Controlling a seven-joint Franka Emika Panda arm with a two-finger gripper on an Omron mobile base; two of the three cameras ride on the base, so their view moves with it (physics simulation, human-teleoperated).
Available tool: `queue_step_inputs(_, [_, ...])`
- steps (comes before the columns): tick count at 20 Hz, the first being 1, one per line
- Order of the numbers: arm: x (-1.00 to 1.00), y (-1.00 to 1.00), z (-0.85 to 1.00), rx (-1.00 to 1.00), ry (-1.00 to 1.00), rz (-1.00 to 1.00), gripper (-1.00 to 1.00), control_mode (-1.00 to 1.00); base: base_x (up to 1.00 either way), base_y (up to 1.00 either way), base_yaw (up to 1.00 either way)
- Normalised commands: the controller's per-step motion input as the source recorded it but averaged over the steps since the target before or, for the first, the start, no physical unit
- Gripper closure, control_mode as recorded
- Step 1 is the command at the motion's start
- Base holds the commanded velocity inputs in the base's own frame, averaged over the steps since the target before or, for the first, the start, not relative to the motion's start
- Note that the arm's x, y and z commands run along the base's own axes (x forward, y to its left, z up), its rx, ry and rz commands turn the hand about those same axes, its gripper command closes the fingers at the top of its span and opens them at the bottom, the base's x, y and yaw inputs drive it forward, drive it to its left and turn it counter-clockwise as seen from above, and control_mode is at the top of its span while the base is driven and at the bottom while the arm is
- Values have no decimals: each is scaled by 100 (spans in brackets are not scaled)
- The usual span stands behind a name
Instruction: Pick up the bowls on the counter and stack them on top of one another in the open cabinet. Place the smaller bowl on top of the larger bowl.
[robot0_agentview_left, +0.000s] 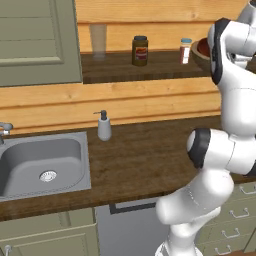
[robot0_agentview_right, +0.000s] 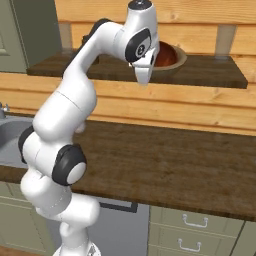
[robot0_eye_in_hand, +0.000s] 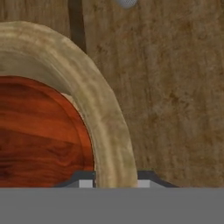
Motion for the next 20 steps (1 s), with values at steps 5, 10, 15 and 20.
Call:
queue_step_inputs(5, [64,-7,-8,0,0,0,100,-100,0,0,0])
queue_step_inputs(10, [38,-11,-1,2,0,0,100,-100,0,0,0])
queue_step_inputs(15, [0,-22,0,6,0,0,100,-100,0,0,0])
queue_step_inputs(20, [1,-11,0,3,0,0,100,-100,0,0,0])
